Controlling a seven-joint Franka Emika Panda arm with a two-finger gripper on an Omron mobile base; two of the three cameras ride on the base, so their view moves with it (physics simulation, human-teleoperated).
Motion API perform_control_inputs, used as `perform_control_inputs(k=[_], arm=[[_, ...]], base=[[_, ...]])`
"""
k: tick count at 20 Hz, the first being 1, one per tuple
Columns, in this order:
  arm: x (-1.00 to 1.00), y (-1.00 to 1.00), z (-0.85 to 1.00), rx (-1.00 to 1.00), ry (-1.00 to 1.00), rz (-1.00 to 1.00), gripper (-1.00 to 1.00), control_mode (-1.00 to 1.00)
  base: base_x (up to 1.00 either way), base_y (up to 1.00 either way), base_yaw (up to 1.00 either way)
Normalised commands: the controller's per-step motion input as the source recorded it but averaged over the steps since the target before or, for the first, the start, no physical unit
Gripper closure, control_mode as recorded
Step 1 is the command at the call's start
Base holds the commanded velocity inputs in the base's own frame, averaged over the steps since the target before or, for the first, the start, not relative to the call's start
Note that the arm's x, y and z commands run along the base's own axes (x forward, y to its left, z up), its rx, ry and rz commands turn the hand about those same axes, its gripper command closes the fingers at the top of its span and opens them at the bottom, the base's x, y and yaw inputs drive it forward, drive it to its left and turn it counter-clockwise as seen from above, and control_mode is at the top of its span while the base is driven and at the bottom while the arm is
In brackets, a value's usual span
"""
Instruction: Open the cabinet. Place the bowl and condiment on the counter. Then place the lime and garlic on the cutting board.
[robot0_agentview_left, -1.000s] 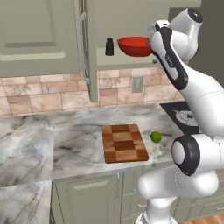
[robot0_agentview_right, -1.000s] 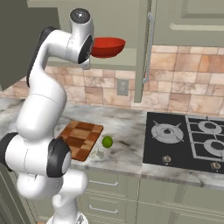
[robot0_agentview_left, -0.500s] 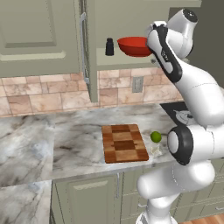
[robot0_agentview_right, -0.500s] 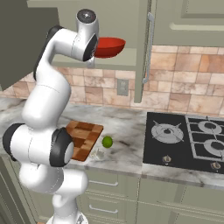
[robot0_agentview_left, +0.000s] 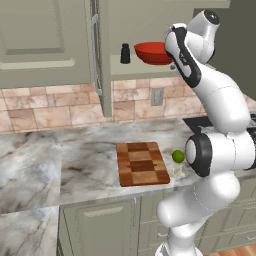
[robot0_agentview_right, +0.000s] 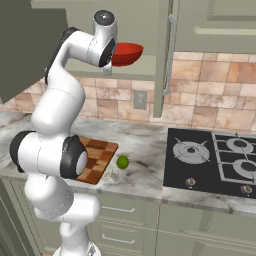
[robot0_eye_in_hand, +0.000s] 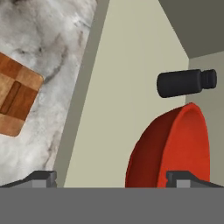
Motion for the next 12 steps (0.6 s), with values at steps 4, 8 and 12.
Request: perform_control_inputs(k=[4,8,12], arm=[[0.3,-0.06,-0.07,0.0,0.01,0.0,-1.0,-1.0],[0.3,-0.05,-0.05,0.0,0.01,0.0,-1.0,-1.0],[0.26,-0.03,-0.01,0.0,0.01,0.0,-1.0,-1.0]], base=[[0.0,0.0,0.0],[0.0,0.0,0.0],[0.0,0.0,0.0]])
